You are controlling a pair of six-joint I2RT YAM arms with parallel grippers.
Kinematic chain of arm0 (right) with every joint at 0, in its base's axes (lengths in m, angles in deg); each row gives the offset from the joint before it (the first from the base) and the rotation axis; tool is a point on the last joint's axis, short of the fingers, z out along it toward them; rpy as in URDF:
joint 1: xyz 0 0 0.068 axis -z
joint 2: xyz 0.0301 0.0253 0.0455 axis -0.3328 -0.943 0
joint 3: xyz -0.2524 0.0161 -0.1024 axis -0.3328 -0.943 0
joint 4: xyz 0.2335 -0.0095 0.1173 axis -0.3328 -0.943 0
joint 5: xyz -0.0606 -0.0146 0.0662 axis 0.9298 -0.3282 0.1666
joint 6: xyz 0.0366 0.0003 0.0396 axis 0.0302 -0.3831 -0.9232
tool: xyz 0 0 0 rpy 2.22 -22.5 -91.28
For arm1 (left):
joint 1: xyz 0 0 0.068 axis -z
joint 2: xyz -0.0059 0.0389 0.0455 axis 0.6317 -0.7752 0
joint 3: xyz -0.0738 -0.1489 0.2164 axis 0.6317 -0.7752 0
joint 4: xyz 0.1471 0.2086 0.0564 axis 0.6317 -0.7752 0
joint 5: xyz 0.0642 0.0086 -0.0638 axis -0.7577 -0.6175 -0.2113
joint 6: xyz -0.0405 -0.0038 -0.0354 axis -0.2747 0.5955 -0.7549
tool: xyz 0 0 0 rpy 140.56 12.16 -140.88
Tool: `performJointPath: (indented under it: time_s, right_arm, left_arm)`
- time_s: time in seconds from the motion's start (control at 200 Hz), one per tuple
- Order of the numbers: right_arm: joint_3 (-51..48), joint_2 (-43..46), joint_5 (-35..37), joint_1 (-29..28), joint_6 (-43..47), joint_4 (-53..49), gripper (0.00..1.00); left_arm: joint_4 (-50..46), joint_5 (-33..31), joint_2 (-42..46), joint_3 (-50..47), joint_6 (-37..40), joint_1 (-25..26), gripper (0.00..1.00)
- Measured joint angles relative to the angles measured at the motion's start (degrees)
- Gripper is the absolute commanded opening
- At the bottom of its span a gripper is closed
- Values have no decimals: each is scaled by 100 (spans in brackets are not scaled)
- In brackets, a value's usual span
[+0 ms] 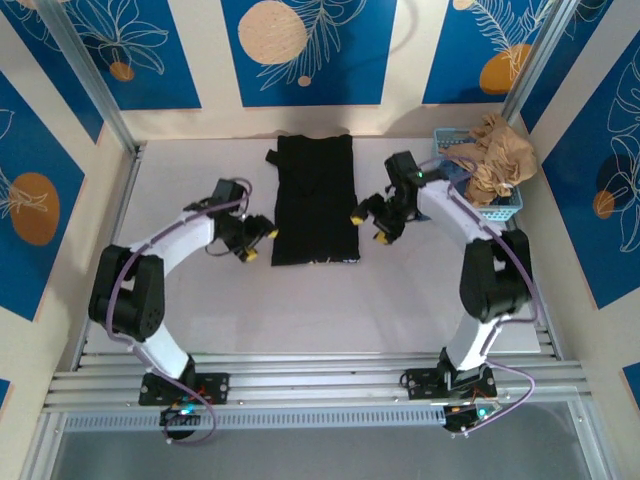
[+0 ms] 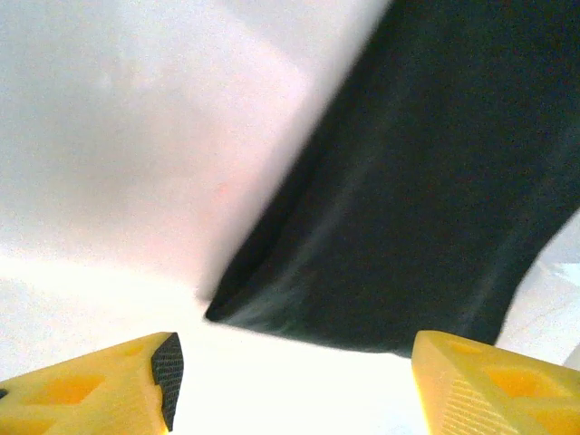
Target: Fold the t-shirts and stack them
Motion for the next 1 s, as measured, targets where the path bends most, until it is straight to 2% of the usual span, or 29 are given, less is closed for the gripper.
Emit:
performJointPath:
  time_s: [0.1, 0.205, 0.29, 0.385, 0.465, 0.525, 0.595, 0.645, 0.74, 0.895, 1.0]
  right_arm:
    - [-911, 168, -245, -153, -299, 529, 65]
    - [-1318, -70, -415, -181, -555, 927, 63]
    - [-1340, -315, -496, -190, -704, 1189, 61]
    - [-1261, -566, -540, -190, -791, 1401, 58]
    - [-1075, -758, -538, -190, -820, 1464, 53]
    - [-901, -890, -533, -190, -848, 1478, 45]
    - [-680, -1043, -520, -190, -839, 1473, 25]
    - [-553, -1143, -501, -190, -837, 1478, 13]
    - [-468, -1228, -422, -197, -807, 1429, 0]
    - [-466, -1156, -210, -295, -754, 1110, 0]
    - [-732, -815, -127, -492, -710, 918, 0]
  left_arm:
    - [704, 243, -168, -640, -579, 109, 68]
    - [953, 323, -254, -660, -942, 107, 65]
    - [1405, 424, -481, -597, -1091, 188, 59]
    - [1421, 511, -579, -566, -1276, 164, 52]
    - [1443, 573, -708, -468, -1414, 168, 41]
    - [1456, 595, -807, -382, -1432, 170, 27]
    - [1506, 595, -973, -260, -1438, 199, 9]
    - [1495, 597, -1051, -181, -1392, 216, 0]
    - [1576, 520, -1062, -127, -1307, 243, 0]
    - [1412, 365, -938, -166, -1023, 319, 0]
    - [1139, 278, -470, -498, -780, 439, 0]
